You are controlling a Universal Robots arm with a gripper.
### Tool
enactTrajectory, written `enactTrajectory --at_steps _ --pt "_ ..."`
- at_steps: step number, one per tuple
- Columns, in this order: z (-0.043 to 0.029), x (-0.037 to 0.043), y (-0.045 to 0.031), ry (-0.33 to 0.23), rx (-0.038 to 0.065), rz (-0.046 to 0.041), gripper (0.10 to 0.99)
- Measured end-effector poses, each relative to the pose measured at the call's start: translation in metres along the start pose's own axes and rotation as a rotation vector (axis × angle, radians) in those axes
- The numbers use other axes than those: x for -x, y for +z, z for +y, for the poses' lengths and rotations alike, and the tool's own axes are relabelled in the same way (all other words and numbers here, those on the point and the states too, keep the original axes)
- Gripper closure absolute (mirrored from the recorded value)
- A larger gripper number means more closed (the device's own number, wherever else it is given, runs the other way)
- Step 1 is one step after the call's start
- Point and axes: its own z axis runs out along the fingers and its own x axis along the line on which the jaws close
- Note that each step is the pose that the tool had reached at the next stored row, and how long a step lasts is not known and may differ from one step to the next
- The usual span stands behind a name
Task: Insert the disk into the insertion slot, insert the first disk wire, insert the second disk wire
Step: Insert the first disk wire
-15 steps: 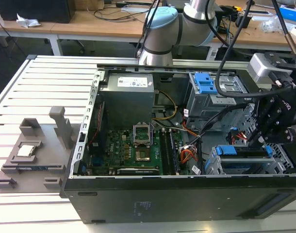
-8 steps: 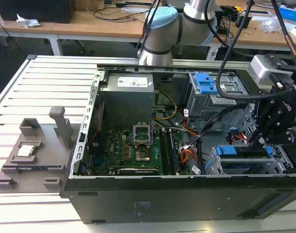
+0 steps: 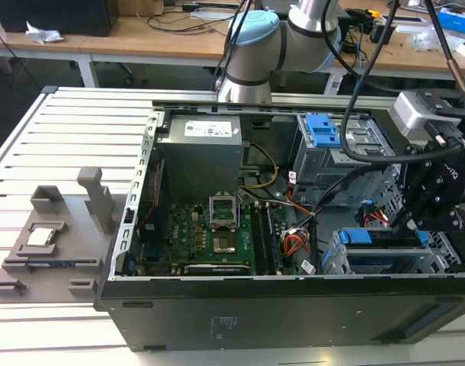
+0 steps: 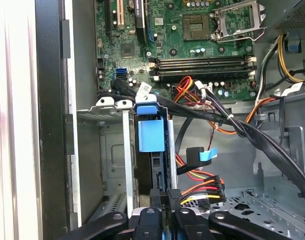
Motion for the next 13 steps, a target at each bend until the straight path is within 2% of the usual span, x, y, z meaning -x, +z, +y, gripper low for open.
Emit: enactTrajectory --at_steps 9,10,12,13 --pt "-0.0001 -0.0013 0.0015 0.0 0.0 -0.0003 0.906" --pt "-0.0001 -0.0014 0.0013 0.0 0.0 0.0 0.843" --pt "0.0001 -0.0016 -0.002 0.0 0.0 -0.0001 0.843" --pt "0.0005 -0.0016 -0.0085 0.0 0.0 0.0002 0.843"
